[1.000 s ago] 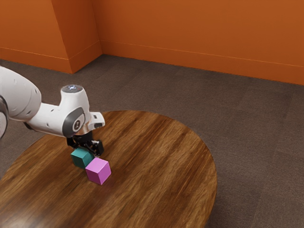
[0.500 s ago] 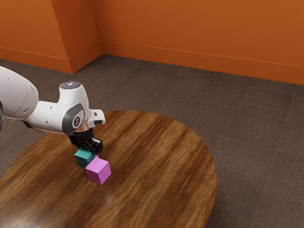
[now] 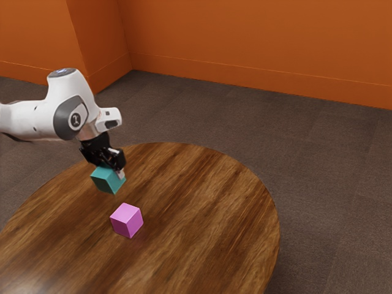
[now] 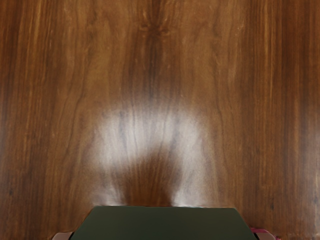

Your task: Pick up the blue block with one arm, and put the blue block on the pink block with one arm

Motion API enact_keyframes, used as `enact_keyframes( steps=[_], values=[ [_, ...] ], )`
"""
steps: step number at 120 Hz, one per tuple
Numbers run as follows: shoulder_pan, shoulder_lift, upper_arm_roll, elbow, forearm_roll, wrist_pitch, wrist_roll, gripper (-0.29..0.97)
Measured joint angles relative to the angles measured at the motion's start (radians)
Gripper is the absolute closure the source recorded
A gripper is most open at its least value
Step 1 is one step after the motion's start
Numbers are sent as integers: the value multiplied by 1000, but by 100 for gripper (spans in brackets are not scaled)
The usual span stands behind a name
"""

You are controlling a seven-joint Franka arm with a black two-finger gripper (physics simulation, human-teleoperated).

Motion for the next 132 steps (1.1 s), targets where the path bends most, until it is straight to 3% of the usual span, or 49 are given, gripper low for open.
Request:
enact_keyframes(
  steps=[45,94,132],
  values=[
    [-54,-52,0,-62,-11,-71,21,30],
    [-62,7,-2,-61,-48,-84,27,30],
    [-120,16,-3,-11,-53,-85,39,8]
  ],
)
